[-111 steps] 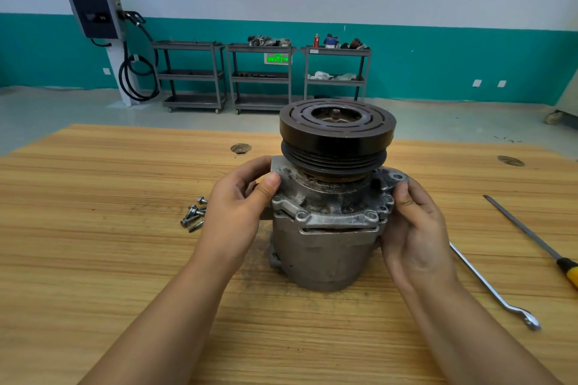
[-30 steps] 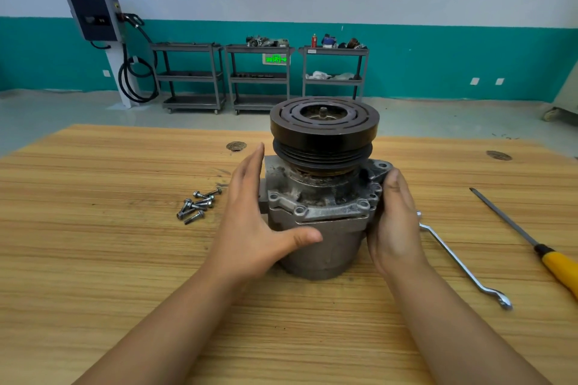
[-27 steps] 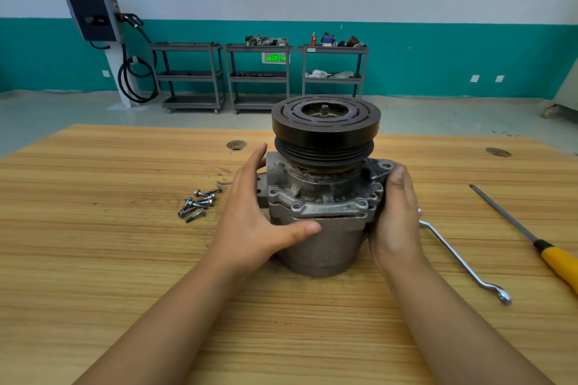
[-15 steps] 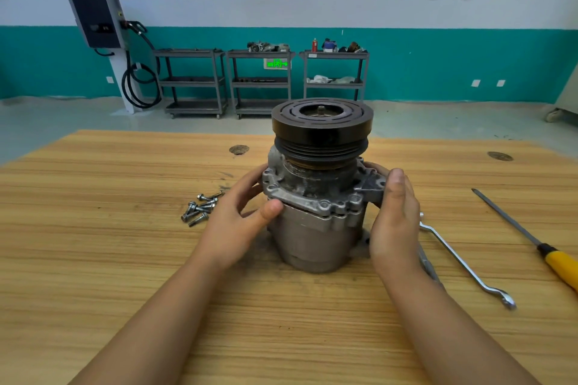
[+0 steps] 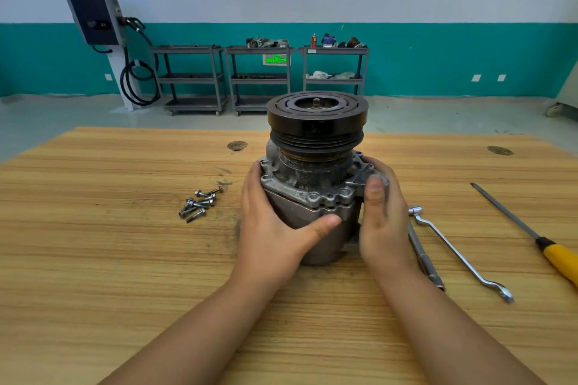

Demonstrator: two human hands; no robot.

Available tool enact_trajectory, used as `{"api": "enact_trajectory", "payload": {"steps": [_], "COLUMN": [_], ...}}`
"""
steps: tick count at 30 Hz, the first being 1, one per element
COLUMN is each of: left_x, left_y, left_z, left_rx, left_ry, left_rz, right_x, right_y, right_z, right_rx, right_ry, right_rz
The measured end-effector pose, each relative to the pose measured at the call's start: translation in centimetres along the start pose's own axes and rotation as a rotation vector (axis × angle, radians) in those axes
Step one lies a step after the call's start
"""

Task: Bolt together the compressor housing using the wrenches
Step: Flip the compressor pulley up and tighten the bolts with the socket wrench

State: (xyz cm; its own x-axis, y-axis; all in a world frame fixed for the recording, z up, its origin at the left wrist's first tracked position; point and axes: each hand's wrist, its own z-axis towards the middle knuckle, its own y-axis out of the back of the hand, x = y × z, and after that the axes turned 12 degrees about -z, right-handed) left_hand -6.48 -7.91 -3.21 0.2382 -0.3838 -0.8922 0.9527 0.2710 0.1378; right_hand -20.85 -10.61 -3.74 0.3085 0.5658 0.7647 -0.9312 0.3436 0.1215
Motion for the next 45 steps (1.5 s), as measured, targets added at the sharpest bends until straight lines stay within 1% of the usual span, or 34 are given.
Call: {"api": "enact_trajectory", "payload": {"steps": [9, 14, 24, 29, 34, 45], "left_x": [0.1, 0.1, 0.4, 1.1, 1.7, 2.1], "left_y": [0.3, 0.3, 0.2, 0.8, 1.6, 1.7], "left_z": [-0.1, -0.2, -0.1, 0.7, 1.9, 2.2], "left_rx": [-0.006, -0.001, 0.007, 0.097, 0.21, 0.224], "left_ry": [-0.02, -0.059, -0.098, -0.098, -0.057, -0.045], "left_rz": [-0.088, -0.161, -0.17, -0.156, -0.21, -0.18], "right_x": [-0.2, -0.5, 0.0, 0.1, 0.9, 0.5], "right_y": [-0.5, -0.4, -0.1, -0.3, -0.7, -0.6], "right_z": [0.1, 0.2, 0.2, -0.4, -0.9, -0.6], "right_rx": [-0.067, -0.05, -0.028, -0.049, -0.041, -0.009], "right_ry": [0.018, 0.009, 0.007, -0.003, -0.023, -0.051], "right_rz": [0.001, 0.01, -0.018, -0.08, -0.137, -0.156]}}
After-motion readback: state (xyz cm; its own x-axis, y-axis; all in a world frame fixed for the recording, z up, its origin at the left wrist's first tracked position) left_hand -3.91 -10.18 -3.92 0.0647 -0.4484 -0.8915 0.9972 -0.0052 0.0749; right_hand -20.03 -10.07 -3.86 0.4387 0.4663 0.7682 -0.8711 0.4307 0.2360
